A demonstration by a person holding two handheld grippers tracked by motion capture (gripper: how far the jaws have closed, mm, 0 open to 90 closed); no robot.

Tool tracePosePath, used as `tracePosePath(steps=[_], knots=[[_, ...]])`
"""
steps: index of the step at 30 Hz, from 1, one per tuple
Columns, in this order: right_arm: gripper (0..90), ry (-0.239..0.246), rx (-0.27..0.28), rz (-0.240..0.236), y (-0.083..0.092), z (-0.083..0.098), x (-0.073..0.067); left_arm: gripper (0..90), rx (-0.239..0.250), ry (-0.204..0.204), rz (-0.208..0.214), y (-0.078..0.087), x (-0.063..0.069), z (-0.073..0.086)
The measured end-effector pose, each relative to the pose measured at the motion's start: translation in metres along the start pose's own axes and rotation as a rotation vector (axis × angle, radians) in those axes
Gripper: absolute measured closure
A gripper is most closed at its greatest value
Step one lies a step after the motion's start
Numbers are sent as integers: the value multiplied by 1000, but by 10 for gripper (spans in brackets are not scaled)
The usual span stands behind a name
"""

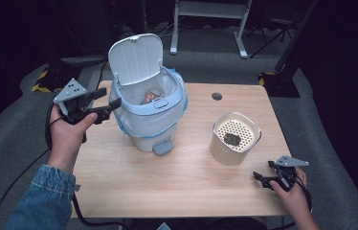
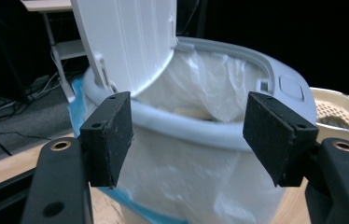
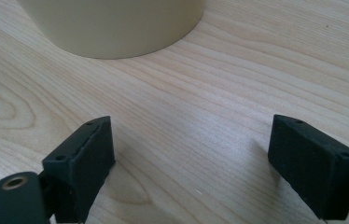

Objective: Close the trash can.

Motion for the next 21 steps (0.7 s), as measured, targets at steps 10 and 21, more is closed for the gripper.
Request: tracePosePath(steps=[10, 21], knots=[[147, 0, 0, 0, 0, 0, 0, 335, 40, -11, -37, -7, -16, -36], [147, 0, 0, 0, 0, 0, 0, 335, 50, 16, -98, -29, -42, -55]])
Point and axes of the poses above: each handheld gripper's, and its own axes: y roughly backward along the jaws, z roughly out of its underside, x roughly to its right, the point moved 9 cm from there along -y, roughly forward along the jaws, and after that the axes turned 5 degrees about z, right-handed, at the moved point
